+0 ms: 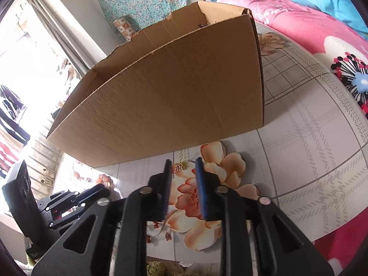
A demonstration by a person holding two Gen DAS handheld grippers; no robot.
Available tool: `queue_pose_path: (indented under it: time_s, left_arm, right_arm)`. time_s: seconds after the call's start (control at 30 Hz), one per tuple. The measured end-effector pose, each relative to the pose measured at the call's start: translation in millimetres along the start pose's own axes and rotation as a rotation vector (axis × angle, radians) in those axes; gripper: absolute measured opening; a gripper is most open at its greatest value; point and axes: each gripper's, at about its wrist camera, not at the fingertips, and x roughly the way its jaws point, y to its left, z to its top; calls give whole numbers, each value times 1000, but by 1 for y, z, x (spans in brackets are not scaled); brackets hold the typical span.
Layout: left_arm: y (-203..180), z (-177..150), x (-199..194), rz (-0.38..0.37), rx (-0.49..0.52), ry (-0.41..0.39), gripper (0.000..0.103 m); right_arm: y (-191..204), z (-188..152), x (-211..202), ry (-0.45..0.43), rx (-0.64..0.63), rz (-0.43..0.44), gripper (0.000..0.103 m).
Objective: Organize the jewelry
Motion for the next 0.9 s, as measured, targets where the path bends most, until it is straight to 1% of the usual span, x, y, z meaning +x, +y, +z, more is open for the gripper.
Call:
queue_pose_path:
  time_s: [0.1, 0.17, 0.3, 0.43, 0.6, 0.9]
  left_arm:
    - [2, 3, 1, -1, -10, 10, 9]
    - [1, 3, 1, 5, -8, 12, 9]
    - [2, 5, 2, 5, -18, 20, 9]
    - [4, 10, 4, 4, -21, 26, 9]
    - [7, 10, 3, -1, -24, 30, 9]
    - [8, 10, 3, -2, -23, 29, 9]
  right_arm:
    - [3, 0, 2, 10, -37, -35, 34]
    - [4, 1, 4, 22, -49, -51, 39]
    - [4, 1, 8, 40, -63, -65, 41]
    - [2, 2, 9, 48, -70, -72, 45]
    - [-1, 3, 10, 53, -73, -75, 47]
    - [7, 7, 15, 55, -80, -81, 48]
